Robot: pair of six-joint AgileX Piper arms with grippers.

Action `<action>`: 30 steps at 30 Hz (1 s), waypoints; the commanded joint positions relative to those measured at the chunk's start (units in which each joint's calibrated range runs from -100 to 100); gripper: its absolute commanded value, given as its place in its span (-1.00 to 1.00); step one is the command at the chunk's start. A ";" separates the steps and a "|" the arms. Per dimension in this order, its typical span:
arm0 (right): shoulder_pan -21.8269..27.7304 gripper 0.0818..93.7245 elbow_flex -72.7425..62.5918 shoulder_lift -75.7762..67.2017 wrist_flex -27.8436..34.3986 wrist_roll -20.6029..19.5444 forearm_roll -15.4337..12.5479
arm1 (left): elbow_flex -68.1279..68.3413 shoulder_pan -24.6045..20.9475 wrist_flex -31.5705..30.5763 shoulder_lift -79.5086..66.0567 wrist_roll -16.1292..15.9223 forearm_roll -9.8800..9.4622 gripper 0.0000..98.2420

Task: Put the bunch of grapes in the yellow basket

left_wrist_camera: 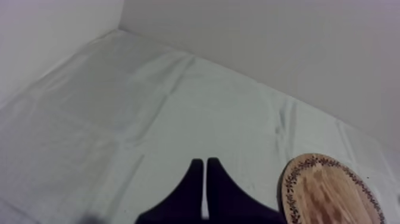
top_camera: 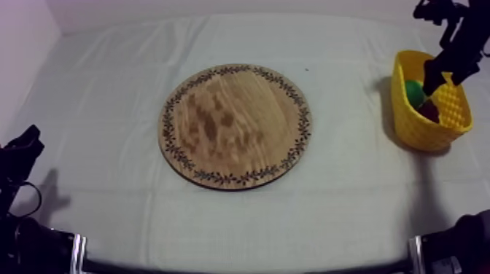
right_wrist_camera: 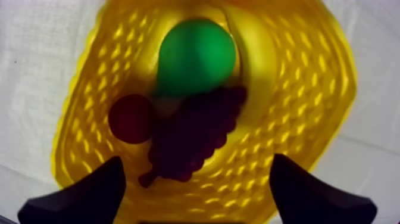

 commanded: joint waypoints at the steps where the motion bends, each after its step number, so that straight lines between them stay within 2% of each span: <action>1: -0.07 0.57 0.47 -1.94 -0.39 0.21 -0.07 | -0.04 0.02 0.00 0.02 -0.01 0.01 -1.00; 3: -0.24 0.48 1.20 -3.92 -0.57 0.43 -0.10 | -0.04 0.02 0.00 0.02 -0.01 0.01 -1.00; 10: -0.91 -0.11 5.94 -12.73 -2.10 2.06 -1.03 | -0.04 0.02 0.00 0.02 -0.01 0.01 -1.00; 14: -1.98 -0.36 11.15 -18.75 -5.68 1.92 -0.91 | -0.04 0.02 0.00 0.02 -0.01 0.01 -1.00; 19: -3.51 -0.78 20.16 -27.13 -11.64 1.22 -0.26 | -0.04 0.02 0.00 0.02 -0.01 0.01 -1.00; 22: -4.35 -0.90 25.83 -32.72 -14.91 1.11 -0.15 | -0.04 0.02 0.00 0.02 -0.01 0.01 -1.00; 26: -5.34 -0.96 33.04 -39.98 -19.88 0.75 -0.25 | -0.04 0.02 0.00 0.02 -0.01 0.01 -1.00; 30: -5.75 -0.98 41.86 -47.64 -28.30 3.40 -1.75 | -0.04 0.02 0.00 0.02 -0.01 0.01 -1.00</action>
